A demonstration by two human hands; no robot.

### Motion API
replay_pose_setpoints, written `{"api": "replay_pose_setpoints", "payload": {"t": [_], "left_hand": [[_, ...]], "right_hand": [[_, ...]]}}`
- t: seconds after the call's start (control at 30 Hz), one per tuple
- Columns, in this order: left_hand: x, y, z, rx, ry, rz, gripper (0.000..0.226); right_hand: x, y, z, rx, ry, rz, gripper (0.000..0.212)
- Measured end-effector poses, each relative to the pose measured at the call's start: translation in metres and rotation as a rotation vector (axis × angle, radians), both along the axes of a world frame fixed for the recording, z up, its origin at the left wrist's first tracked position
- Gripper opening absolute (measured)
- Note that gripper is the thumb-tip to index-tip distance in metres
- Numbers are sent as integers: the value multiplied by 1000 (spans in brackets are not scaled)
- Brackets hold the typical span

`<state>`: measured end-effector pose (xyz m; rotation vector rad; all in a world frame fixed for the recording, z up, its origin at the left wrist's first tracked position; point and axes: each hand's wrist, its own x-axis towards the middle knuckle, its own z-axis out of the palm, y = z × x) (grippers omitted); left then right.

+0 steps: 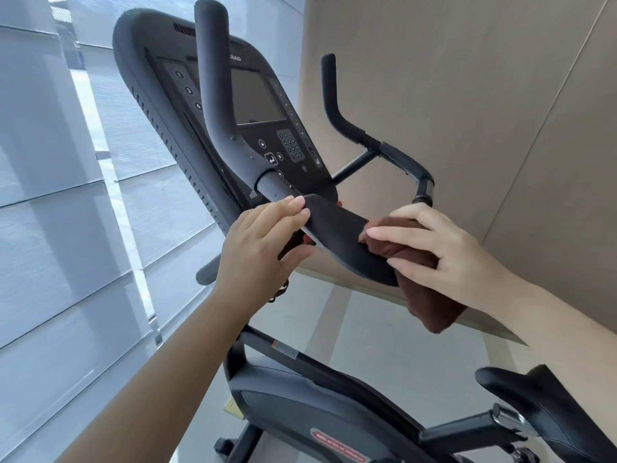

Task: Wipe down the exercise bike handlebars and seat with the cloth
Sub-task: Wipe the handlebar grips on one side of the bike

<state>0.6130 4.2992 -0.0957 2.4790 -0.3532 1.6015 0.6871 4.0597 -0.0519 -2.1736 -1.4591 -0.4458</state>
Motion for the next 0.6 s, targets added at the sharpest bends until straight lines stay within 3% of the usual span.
{"api": "replay_pose_setpoints", "payload": {"t": [0.17,0.27,0.37,0.5,0.6], "left_hand": [[-12,-17,16,78,79,106,52],[-14,-35,20,120,148,78,51],[-16,-50,18,114,205,106,54],[-17,-62,18,102,213,187,50],[-18,-67,20,93,244,198,53]], "right_hand": [[29,10,10,30,48,13,31],[42,42,25,15,174,102,32],[53,20,20,-60,250,171,38],[69,-33,4,-65,181,276,37],[76,-14,10,-48,184,314,33]]}}
